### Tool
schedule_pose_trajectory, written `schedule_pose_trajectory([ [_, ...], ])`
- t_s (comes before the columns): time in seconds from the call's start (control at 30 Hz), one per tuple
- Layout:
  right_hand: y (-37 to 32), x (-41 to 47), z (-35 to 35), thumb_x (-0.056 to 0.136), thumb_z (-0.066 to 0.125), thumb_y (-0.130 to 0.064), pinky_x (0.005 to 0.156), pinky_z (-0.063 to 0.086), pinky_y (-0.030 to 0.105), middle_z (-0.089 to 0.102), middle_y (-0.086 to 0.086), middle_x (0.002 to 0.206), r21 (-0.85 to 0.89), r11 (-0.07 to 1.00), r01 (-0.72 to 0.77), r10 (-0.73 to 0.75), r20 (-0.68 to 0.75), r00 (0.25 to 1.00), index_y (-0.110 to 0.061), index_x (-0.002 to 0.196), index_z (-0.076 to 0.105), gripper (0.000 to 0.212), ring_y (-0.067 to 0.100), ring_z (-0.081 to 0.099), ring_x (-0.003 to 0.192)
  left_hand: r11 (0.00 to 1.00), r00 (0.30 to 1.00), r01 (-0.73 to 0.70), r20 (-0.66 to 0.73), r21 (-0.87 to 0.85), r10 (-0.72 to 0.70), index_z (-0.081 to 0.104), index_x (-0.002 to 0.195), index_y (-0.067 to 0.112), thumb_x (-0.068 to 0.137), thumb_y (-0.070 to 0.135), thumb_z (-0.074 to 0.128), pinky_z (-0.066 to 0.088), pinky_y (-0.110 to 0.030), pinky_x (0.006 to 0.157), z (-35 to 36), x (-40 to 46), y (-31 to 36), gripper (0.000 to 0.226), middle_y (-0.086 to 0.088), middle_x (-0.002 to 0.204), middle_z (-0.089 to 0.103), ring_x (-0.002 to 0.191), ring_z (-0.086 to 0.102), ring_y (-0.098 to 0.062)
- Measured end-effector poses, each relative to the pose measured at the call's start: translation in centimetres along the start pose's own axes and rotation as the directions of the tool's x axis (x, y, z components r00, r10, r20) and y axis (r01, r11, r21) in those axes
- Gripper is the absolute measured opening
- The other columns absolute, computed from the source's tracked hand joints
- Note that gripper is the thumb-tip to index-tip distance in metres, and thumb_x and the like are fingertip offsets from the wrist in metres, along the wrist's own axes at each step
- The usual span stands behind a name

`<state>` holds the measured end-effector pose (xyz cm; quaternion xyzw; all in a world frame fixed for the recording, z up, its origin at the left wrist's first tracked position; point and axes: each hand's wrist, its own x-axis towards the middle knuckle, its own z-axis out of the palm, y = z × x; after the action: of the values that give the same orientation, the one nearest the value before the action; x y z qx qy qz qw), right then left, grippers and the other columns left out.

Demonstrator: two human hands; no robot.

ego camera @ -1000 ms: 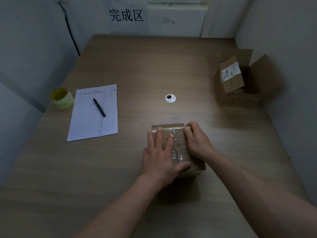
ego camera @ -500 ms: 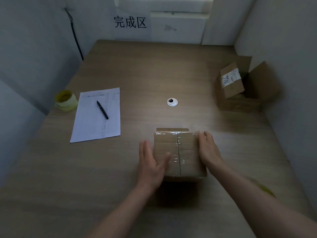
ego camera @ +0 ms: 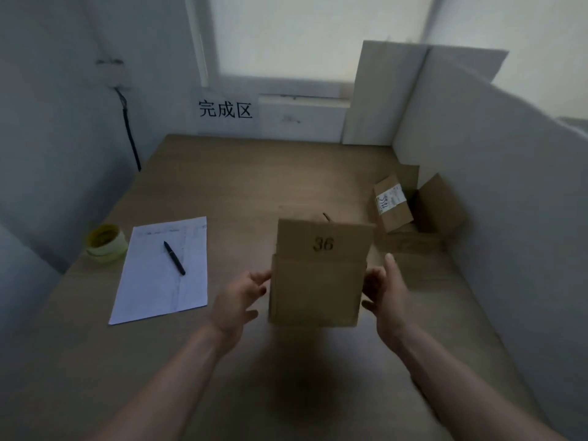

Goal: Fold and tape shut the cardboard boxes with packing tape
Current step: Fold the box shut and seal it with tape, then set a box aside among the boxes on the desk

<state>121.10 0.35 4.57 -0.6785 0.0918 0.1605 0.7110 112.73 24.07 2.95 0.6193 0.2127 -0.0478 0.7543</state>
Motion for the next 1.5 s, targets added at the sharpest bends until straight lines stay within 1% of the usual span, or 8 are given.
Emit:
schedule_pose_trajectory([
  [0.17, 4.3, -1.1, -0.5, 0.097, 0.038, -0.060, 0.089, 0.046, 0.048, 0.067, 0.005, 0.110, -0.152, 0.968, -0.198, 0.197, -0.020, 0.980, -0.013, 0.105, 0.060, 0.052, 0.024, 0.061, 0.106, 0.960, 0.969, 0.244, -0.010, 0.136, -0.245, 0.050, 0.130, 0.030, 0.077, 0.079, 0.039, 0.043, -0.048, 0.090, 2.1, -0.7, -2.8, 0.073, 0.004, 0.127, 0.054, 0.118, 0.050, -0.023],
  [0.33, 4.9, 0.5, -0.6, 0.080, 0.069, -0.058, 0.080, 0.053, 0.039, 0.057, 0.001, 0.117, -0.363, 0.918, -0.159, 0.170, 0.000, 0.985, -0.021, 0.116, 0.051, 0.054, 0.018, 0.057, 0.102, 0.926, 0.973, 0.223, -0.127, 0.304, -0.192, 0.039, 0.120, 0.027, 0.071, 0.058, 0.076, 0.050, -0.030, 0.068, 3.9, 0.9, -3.2, 0.069, 0.001, 0.123, 0.053, 0.100, 0.056, -0.014],
  [0.53, 3.9, 4.7, -1.2, 0.046, 0.088, -0.052, 0.081, 0.050, 0.029, 0.049, -0.014, 0.115, -0.656, 0.750, 0.091, 0.053, 0.196, 0.979, -0.042, 0.139, 0.024, 0.113, 0.011, 0.054, 0.106, 0.807, 0.994, 0.077, -0.110, 0.586, -0.015, 0.017, 0.136, 0.044, 0.050, 0.040, 0.093, 0.043, -0.035, 0.096, 6.5, 4.0, -3.4, 0.115, 0.018, 0.119, 0.037, 0.116, 0.039, -0.009],
  [0.7, 2.5, 8.5, -2.6, 0.060, 0.080, -0.052, 0.078, 0.051, 0.030, 0.052, -0.015, 0.110, -0.724, 0.643, 0.250, -0.089, 0.253, 0.963, -0.041, 0.129, 0.031, 0.085, 0.008, 0.053, 0.099, 0.752, 0.980, 0.000, -0.150, 0.659, 0.131, 0.023, 0.137, 0.040, 0.066, 0.040, 0.083, 0.050, -0.035, 0.091, 8.8, 8.0, -2.9, 0.093, 0.012, 0.125, 0.049, 0.112, 0.049, -0.011],
  [0.83, 0.6, 12.9, -4.0, 0.098, 0.053, -0.029, 0.066, 0.047, 0.030, 0.064, 0.001, 0.094, -0.647, 0.712, 0.272, -0.238, 0.143, 0.961, -0.020, 0.110, 0.059, 0.016, 0.019, 0.060, 0.087, 0.750, 0.955, -0.067, -0.175, 0.658, 0.238, 0.040, 0.140, 0.031, 0.093, 0.028, 0.059, 0.044, -0.026, 0.083, 10.8, 12.5, -1.0, 0.051, 0.014, 0.116, 0.055, 0.103, 0.054, -0.011],
  [0.97, -2.3, 18.2, -4.7, 0.099, 0.051, -0.028, 0.058, 0.044, 0.030, 0.063, 0.002, 0.078, -0.622, 0.773, 0.121, -0.205, -0.065, 0.977, -0.019, 0.080, 0.062, 0.024, 0.018, 0.061, 0.075, 0.823, 0.899, 0.066, -0.391, 0.564, 0.196, 0.061, 0.100, 0.022, 0.098, 0.028, 0.052, 0.051, -0.036, 0.080, 13.3, 18.1, 2.1, 0.011, -0.001, 0.096, 0.065, 0.089, 0.059, -0.023],
  [1.2, -4.2, 22.2, -4.5, 0.098, 0.041, -0.056, 0.059, 0.047, 0.032, 0.062, -0.001, 0.081, -0.827, 0.559, 0.055, -0.218, -0.083, 0.972, -0.021, 0.087, 0.062, 0.042, 0.016, 0.059, 0.073, 0.886, 0.864, 0.169, -0.497, 0.431, 0.078, 0.059, 0.118, 0.015, 0.100, 0.029, 0.049, 0.042, -0.031, 0.068, 15.6, 23.9, 2.3, 0.025, 0.006, 0.085, 0.056, 0.079, 0.054, -0.014],
  [1.5, -5.7, 22.1, -4.6, 0.103, 0.042, -0.025, 0.099, 0.043, 0.036, 0.050, 0.008, 0.139, -0.719, 0.672, 0.178, -0.273, -0.018, 0.962, -0.016, 0.141, 0.044, 0.039, 0.024, 0.047, 0.126, 0.935, 0.935, 0.039, -0.343, 0.353, 0.090, 0.049, 0.072, 0.033, 0.099, 0.020, 0.047, 0.049, -0.035, 0.082, 16.4, 24.3, 3.1, 0.031, 0.016, 0.080, 0.055, 0.084, 0.056, -0.017],
])
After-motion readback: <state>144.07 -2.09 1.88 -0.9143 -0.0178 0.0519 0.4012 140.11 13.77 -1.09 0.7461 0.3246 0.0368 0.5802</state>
